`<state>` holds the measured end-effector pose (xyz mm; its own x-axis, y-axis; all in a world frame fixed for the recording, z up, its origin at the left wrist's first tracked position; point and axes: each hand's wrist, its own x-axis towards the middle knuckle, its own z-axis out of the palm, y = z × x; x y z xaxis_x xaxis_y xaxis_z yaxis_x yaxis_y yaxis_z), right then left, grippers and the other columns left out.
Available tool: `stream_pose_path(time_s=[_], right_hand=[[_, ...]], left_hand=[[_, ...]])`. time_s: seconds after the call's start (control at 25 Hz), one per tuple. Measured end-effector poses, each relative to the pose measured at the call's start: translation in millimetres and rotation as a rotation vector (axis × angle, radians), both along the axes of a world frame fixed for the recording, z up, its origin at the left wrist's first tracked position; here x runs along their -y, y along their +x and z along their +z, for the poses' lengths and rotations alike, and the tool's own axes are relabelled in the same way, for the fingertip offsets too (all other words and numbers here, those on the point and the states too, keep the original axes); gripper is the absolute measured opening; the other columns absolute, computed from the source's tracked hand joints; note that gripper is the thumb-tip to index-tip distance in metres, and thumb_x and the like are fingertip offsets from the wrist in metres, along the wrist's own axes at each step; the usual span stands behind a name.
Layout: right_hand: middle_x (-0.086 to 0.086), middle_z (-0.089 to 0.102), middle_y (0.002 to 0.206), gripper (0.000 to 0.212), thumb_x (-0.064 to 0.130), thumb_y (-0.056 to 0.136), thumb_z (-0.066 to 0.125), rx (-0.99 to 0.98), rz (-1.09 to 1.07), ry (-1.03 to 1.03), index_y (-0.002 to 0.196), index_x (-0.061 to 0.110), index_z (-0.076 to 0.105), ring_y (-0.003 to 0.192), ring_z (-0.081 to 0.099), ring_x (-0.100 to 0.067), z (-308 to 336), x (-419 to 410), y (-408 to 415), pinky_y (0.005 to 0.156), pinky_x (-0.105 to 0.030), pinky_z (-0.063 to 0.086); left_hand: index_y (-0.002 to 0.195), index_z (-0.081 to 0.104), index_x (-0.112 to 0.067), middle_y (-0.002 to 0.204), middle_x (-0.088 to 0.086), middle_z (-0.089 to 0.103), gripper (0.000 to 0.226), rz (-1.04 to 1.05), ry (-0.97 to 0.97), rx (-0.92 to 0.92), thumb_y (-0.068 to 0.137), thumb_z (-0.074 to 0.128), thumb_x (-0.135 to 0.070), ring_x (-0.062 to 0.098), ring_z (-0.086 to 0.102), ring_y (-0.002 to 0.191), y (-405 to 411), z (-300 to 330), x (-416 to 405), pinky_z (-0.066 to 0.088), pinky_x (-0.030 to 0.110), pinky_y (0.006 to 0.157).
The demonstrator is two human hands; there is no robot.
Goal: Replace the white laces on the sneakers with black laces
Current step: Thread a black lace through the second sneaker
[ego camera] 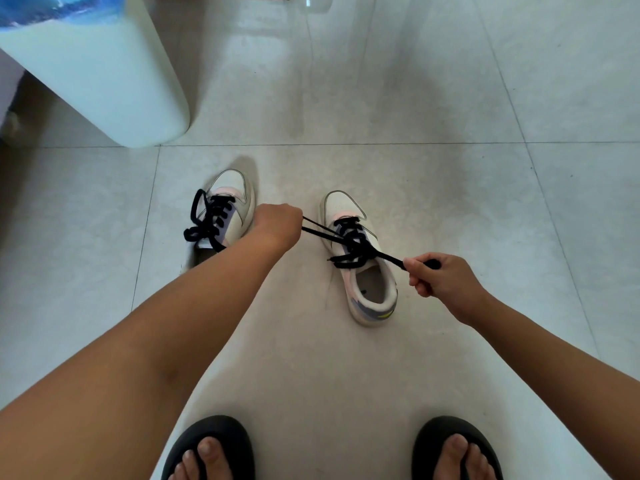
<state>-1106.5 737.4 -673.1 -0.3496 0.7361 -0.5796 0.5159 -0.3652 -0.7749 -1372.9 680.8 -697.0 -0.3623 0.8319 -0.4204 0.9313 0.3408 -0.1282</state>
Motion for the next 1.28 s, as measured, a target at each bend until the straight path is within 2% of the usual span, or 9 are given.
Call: stream_pose_path(time_s=[0.4, 0.52, 0.6, 0.76, 0.88, 0.96, 1.08, 1.16, 1.28], right_hand=[[-0.011, 0.057, 0.061, 0.015, 0.013, 0.088, 0.064, 0.072, 0.033, -0.034, 0.080, 0.001, 0.066, 0.048, 0.045, -0.017, 1.1, -5.2, 7.1, 0.046, -0.019, 0.043], [-0.011, 0.064, 0.071, 0.007, 0.015, 0.088, 0.064, 0.103, 0.136, -0.013, 0.089, 0.008, 0.066, 0.057, 0.058, -0.019, 10.7, -12.1, 3.1, 0.054, -0.023, 0.049], [-0.010, 0.066, 0.077, 0.010, 0.012, 0.088, 0.064, 0.066, 0.136, -0.001, 0.098, 0.012, 0.065, 0.062, 0.064, -0.017, 16.9, -15.8, -2.9, 0.056, -0.023, 0.051], [-0.007, 0.065, 0.078, 0.009, 0.003, 0.086, 0.065, -0.130, 0.137, 0.001, 0.093, 0.007, 0.068, 0.065, 0.063, -0.013, 28.4, -12.5, -27.2, 0.060, -0.018, 0.052], [0.002, 0.066, 0.084, 0.008, 0.018, 0.086, 0.067, 0.141, 0.428, 0.349, 0.091, 0.014, 0.071, 0.072, 0.060, -0.007, 23.3, -9.3, -37.2, 0.066, -0.013, 0.044], [0.003, 0.062, 0.091, 0.015, 0.019, 0.087, 0.064, 0.301, 0.539, 0.542, 0.101, 0.017, 0.068, 0.079, 0.056, -0.011, 17.6, -14.7, -38.2, 0.067, -0.016, 0.039], [0.001, 0.056, 0.096, 0.029, 0.020, 0.088, 0.062, 0.351, 0.690, 0.462, 0.117, 0.016, 0.059, 0.085, 0.053, -0.016, 13.9, -18.7, -46.2, 0.070, -0.022, 0.039], [-0.004, 0.052, 0.100, 0.033, 0.021, 0.087, 0.060, 0.466, 0.803, 0.484, 0.117, 0.011, 0.053, 0.089, 0.050, -0.021, 8.6, -16.5, -56.9, 0.073, -0.027, 0.037], [-0.012, 0.056, 0.110, 0.027, 0.019, 0.089, 0.051, 0.582, 0.888, 0.581, 0.112, 0.008, 0.041, 0.094, 0.056, -0.032, 0.4, -9.9, -70.4, 0.068, -0.033, 0.036]], left_hand=[[0.113, 0.056, -0.012, 0.111, 0.008, 0.062, 0.025, 0.003, -0.071, 0.031, 0.098, 0.037, -0.011, 0.027, 0.061, 0.100, -13.1, -15.6, 10.0, 0.037, 0.029, 0.069], [0.111, 0.053, -0.011, 0.115, 0.010, 0.058, 0.031, 0.140, -0.063, 0.283, 0.101, 0.036, -0.035, 0.027, 0.056, 0.103, -19.0, -8.9, 9.9, 0.040, 0.033, 0.074], [0.131, 0.046, -0.016, 0.129, 0.009, 0.049, 0.041, 0.194, 0.044, 0.508, 0.098, 0.042, -0.040, 0.026, 0.049, 0.117, -14.0, -1.9, 12.2, 0.043, 0.040, 0.090], [0.137, 0.046, -0.024, 0.141, 0.002, 0.036, 0.058, -0.127, 0.267, 0.636, 0.085, 0.062, -0.045, 0.023, 0.030, 0.132, 38.3, 11.2, 19.3, 0.031, 0.038, 0.106], [0.127, 0.051, -0.019, 0.134, 0.000, 0.040, 0.061, -0.216, 0.264, 0.528, 0.078, 0.068, -0.050, 0.022, 0.033, 0.127, 60.7, 10.3, 12.0, 0.031, 0.033, 0.096], [0.125, 0.049, -0.016, 0.128, 0.003, 0.042, 0.061, -0.095, 0.315, 0.541, 0.076, 0.071, -0.044, 0.023, 0.038, 0.120, 63.6, 10.4, 12.0, 0.035, 0.034, 0.092], [0.126, 0.039, -0.006, 0.125, 0.011, 0.040, 0.065, 0.206, 0.361, 0.597, 0.076, 0.069, -0.033, 0.028, 0.043, 0.115, 82.0, 2.2, 22.6, 0.043, 0.040, 0.092], [0.127, 0.034, -0.002, 0.125, 0.014, 0.040, 0.062, 0.373, 0.312, 0.693, 0.079, 0.064, -0.028, 0.032, 0.047, 0.113, 100.8, -1.8, 27.3, 0.045, 0.040, 0.087], [0.127, 0.031, -0.003, 0.126, 0.015, 0.044, 0.055, 0.426, 0.319, 0.683, 0.084, 0.058, -0.022, 0.035, 0.055, 0.106, 105.2, -1.7, 22.0, 0.043, 0.038, 0.076]])
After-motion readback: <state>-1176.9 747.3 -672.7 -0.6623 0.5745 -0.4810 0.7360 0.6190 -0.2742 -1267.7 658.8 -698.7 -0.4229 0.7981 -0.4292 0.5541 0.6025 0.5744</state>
